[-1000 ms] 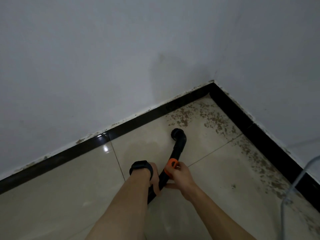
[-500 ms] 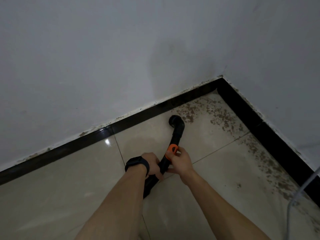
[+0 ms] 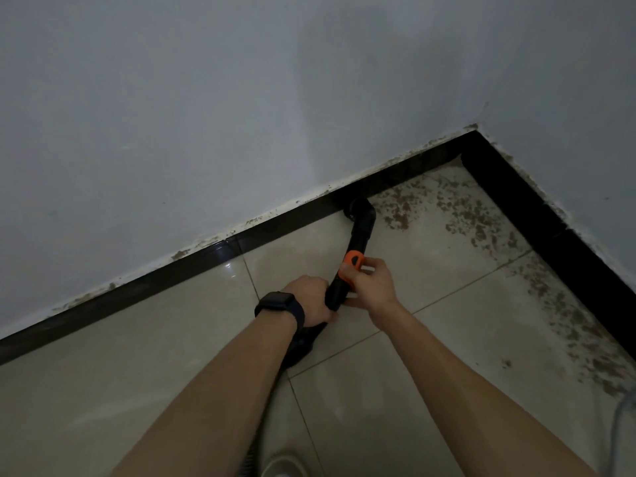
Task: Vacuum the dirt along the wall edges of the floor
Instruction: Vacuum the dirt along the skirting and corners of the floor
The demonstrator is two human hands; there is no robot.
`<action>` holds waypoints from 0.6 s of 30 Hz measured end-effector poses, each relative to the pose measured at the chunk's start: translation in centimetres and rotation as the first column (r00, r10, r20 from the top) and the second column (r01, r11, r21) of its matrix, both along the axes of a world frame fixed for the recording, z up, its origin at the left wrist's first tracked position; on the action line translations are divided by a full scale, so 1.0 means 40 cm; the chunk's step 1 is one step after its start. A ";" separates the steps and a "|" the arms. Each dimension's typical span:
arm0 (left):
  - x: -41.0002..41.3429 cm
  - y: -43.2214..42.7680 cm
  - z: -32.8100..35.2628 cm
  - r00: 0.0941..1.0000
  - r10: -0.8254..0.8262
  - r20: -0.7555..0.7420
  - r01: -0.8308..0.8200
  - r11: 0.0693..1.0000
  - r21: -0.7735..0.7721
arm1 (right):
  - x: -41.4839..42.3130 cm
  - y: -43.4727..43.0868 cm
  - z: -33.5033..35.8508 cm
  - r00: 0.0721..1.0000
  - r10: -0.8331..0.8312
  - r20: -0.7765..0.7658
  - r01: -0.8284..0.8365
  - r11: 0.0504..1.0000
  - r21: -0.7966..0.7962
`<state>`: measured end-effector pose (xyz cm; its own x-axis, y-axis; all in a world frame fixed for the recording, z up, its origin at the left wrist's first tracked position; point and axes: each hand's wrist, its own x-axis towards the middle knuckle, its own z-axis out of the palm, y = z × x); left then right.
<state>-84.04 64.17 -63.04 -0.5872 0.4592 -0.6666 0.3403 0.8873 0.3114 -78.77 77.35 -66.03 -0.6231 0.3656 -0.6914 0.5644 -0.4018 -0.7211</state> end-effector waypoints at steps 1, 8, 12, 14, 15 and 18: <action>-0.001 -0.009 0.007 1.000 -0.022 -0.007 0.022 1.000 0.014 | -0.006 0.002 0.000 1.000 0.011 0.000 -0.011 1.000 -0.021; 0.134 -0.091 -0.048 0.976 0.204 -0.079 -0.170 0.935 0.312 | -0.010 -0.008 0.002 0.996 0.078 -0.030 -0.080 0.995 -0.063; 0.175 -0.089 -0.064 0.961 0.224 -0.162 -0.160 0.928 0.338 | 0.014 -0.025 0.004 0.999 0.031 -0.013 -0.031 1.000 0.000; 0.183 -0.101 -0.071 0.960 0.177 -0.215 -0.103 0.943 0.316 | 0.041 -0.038 0.003 1.000 -0.004 -0.025 0.004 1.000 0.015; 0.187 -0.110 -0.076 0.962 0.150 -0.228 -0.075 0.949 0.306 | 0.058 -0.045 0.000 0.999 -0.020 -0.029 0.020 1.000 0.019; 0.211 -0.136 -0.093 0.964 0.061 -0.258 0.006 0.967 0.254 | 0.114 -0.071 -0.018 0.998 -0.068 -0.015 0.069 0.998 0.012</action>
